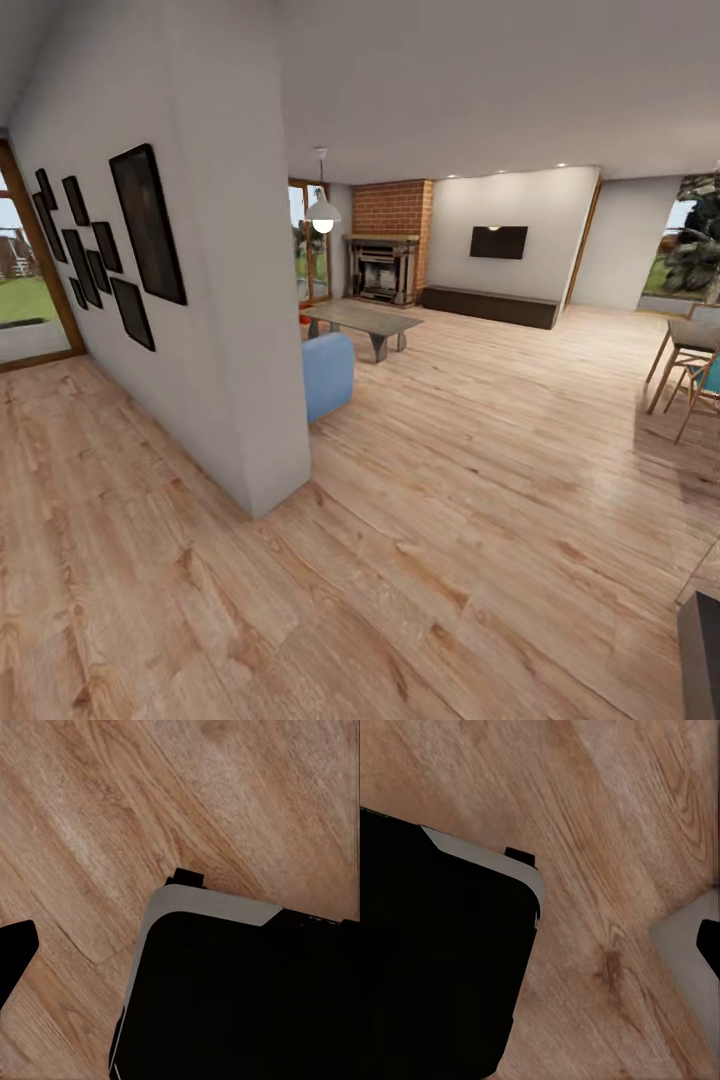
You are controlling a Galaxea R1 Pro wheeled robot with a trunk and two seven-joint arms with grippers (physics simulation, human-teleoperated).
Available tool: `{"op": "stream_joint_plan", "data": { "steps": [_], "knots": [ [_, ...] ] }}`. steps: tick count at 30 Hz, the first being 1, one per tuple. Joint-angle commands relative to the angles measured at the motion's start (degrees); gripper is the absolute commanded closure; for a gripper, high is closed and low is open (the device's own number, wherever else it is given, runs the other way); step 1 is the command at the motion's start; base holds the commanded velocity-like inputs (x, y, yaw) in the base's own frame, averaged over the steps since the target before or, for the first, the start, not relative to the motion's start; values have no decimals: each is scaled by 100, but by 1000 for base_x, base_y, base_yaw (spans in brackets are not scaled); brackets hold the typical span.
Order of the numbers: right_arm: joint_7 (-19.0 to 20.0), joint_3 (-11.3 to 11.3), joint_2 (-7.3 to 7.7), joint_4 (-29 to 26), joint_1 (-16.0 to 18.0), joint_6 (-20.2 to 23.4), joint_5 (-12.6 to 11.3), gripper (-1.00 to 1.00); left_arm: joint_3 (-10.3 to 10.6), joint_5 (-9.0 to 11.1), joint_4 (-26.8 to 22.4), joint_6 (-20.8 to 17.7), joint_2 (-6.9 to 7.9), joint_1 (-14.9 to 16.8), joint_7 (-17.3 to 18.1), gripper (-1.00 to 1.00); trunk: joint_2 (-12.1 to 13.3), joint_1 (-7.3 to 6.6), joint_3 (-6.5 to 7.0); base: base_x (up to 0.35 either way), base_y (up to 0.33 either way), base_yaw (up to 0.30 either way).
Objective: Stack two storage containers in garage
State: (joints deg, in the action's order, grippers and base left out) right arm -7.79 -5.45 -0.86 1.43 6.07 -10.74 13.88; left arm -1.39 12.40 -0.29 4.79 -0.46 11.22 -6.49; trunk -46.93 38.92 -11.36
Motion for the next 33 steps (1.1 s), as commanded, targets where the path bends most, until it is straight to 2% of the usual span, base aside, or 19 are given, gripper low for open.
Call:
{"op": "stream_joint_plan", "data": {
  "steps": [1, 5, 17, 33],
  "knots": [
    [-38, -44, -2, 15, 8, -16, 18, -100, -11, 25, 2, 21, 0, 3, -10, -100, -5, 4, -8, 321, 0, -241],
    [-38, -44, -2, 15, 8, -16, 18, -100, -11, 25, 3, 17, 0, 3, -10, -100, -5, 4, -8, 321, 0, -230],
    [-38, -48, -2, 15, 8, -16, 18, -100, -11, 25, 3, 19, -2, 3, -10, -100, -5, 4, -8, 322, 0, -54],
    [-38, -48, -2, 15, 8, -16, 10, -100, -11, 23, 3, 19, -2, 3, -10, -100, -5, 4, -8, 321, 0, -241]
  ]
}}
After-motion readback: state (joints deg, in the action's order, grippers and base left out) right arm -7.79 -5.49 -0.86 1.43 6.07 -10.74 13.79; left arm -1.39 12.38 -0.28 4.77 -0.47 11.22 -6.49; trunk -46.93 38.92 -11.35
